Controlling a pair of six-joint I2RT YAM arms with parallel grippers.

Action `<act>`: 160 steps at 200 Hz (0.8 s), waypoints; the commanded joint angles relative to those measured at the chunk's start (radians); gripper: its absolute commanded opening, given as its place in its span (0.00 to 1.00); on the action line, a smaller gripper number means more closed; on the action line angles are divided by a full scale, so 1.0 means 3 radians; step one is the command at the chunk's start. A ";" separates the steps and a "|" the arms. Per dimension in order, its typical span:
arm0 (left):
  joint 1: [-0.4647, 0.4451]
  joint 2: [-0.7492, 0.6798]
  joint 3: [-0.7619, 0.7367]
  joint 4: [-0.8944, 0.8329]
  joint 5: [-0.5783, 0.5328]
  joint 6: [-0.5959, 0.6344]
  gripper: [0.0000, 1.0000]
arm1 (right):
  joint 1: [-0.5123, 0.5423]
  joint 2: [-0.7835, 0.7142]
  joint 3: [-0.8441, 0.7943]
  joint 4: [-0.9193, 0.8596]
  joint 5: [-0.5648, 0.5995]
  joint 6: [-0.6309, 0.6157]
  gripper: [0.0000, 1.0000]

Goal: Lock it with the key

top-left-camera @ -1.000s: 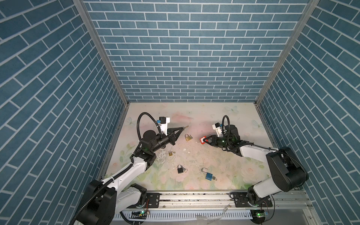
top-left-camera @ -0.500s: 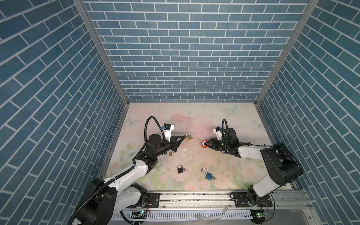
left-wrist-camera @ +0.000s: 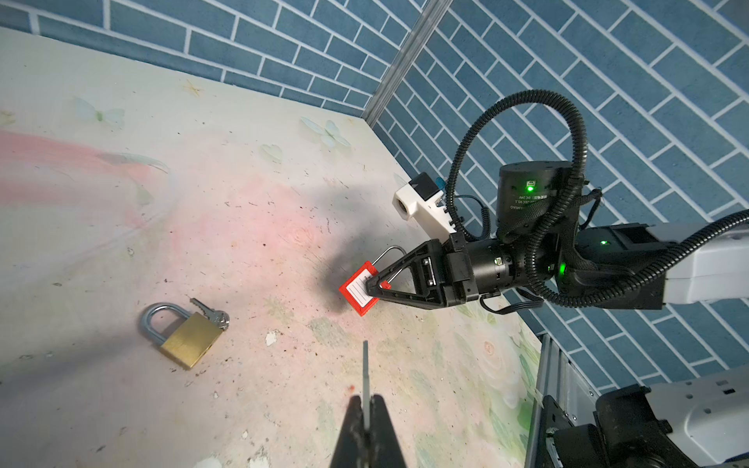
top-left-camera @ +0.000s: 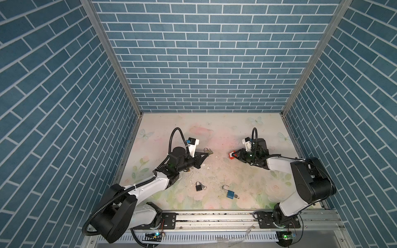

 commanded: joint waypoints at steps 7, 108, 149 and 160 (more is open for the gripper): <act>-0.0073 0.0111 0.0163 0.0083 0.0016 0.0019 0.00 | -0.0029 0.0138 0.0104 -0.0028 -0.0126 -0.0125 0.06; -0.0018 0.0660 0.1207 -0.1919 0.0481 0.1226 0.00 | -0.0088 0.0147 0.0230 -0.0345 -0.0128 -0.0332 0.43; 0.0037 0.0927 0.1599 -0.2422 0.0354 0.1465 0.00 | -0.0113 0.0001 0.0381 -0.0782 0.0142 -0.0432 0.48; 0.0038 0.1021 0.1737 -0.2559 0.0323 0.1531 0.00 | -0.0126 -0.0065 0.0420 -0.0924 0.0265 -0.0436 0.49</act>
